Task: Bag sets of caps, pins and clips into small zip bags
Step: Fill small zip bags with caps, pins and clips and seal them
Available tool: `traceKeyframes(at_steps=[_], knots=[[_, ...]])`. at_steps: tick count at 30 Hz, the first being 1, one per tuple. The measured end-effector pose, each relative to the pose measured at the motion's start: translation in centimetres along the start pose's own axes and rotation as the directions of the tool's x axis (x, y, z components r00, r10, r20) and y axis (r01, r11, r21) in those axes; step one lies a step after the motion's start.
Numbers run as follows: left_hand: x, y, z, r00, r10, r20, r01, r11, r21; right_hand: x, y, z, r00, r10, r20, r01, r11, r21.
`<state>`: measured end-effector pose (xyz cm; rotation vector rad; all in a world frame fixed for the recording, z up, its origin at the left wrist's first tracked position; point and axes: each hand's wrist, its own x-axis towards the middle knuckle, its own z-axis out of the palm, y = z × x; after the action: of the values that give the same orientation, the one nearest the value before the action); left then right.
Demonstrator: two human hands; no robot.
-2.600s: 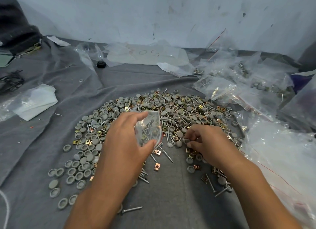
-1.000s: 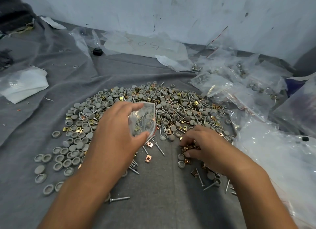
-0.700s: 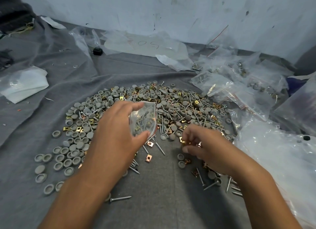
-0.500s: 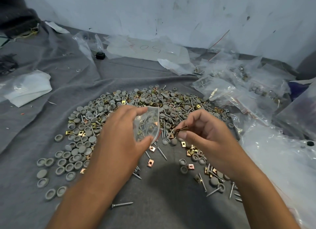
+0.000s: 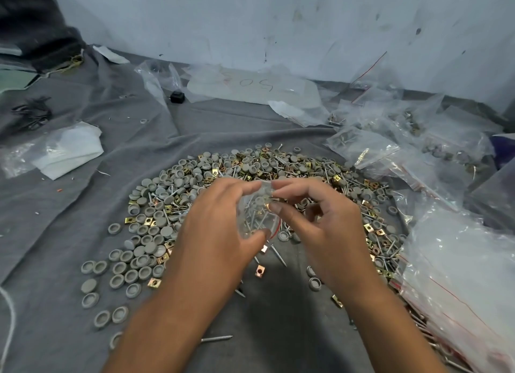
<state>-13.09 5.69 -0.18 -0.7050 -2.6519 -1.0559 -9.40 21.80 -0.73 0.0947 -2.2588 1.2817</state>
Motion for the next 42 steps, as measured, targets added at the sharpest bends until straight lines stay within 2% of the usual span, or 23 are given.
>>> traceKeyframes(at_steps=[3,6,8,9,11,13,15,21,29,34,39,40,42], knots=[[0.0,0.1,-0.2,1.000,-0.004,0.002,0.004,1.000,-0.010,-0.2,0.0,0.3,0.995,-0.100,-0.007,0.096,0.965,-0.244],[0.1,0.1,-0.4,1.000,-0.016,-0.003,0.016,1.000,-0.015,-0.4,0.1,0.2,0.995,-0.098,-0.016,0.091,0.967,-0.239],[0.0,-0.1,-0.6,0.999,-0.029,-0.015,0.029,1.000,-0.011,-0.5,0.5,-0.1,1.000,0.014,0.021,-0.008,0.970,-0.245],[0.0,-0.1,-0.7,0.999,-0.035,-0.021,0.035,0.999,-0.006,-0.7,0.8,-0.2,0.988,0.118,0.100,-0.086,0.957,-0.277],[0.0,-0.3,-0.9,0.998,-0.051,-0.031,0.051,0.999,0.003,-1.5,1.5,0.1,0.904,0.322,0.282,-0.200,0.901,-0.386],[0.1,-0.3,-0.9,0.998,-0.059,-0.035,0.059,0.998,0.012,-2.4,1.8,0.7,0.842,0.380,0.382,-0.150,0.846,-0.512],[0.2,-0.2,-0.8,0.997,-0.061,-0.036,0.062,0.998,0.022,-2.9,1.8,1.2,0.836,0.364,0.412,-0.075,0.818,-0.571],[0.2,-0.3,-0.8,0.997,-0.062,-0.046,0.062,0.998,0.009,-2.8,1.8,1.0,0.835,0.351,0.423,-0.100,0.853,-0.512],[0.2,-0.3,-0.7,0.997,-0.070,-0.044,0.071,0.997,0.022,-2.6,1.6,1.4,0.841,0.251,0.479,0.038,0.856,-0.516],[0.1,-0.2,-0.7,0.997,-0.069,-0.038,0.070,0.997,0.016,-1.3,1.9,-0.5,0.923,0.208,0.322,-0.041,0.889,-0.456],[0.1,-0.2,-0.7,0.996,-0.077,-0.034,0.078,0.997,0.020,-2.2,1.5,0.9,0.801,0.272,0.533,0.051,0.857,-0.513],[0.1,-0.2,-0.7,0.996,-0.076,-0.036,0.076,0.997,0.019,-2.3,1.5,1.0,0.801,0.265,0.536,0.067,0.851,-0.521],[0.1,-0.2,-0.7,0.996,-0.074,-0.040,0.075,0.997,0.020,-2.0,1.6,0.6,0.848,0.229,0.478,0.049,0.864,-0.500]])
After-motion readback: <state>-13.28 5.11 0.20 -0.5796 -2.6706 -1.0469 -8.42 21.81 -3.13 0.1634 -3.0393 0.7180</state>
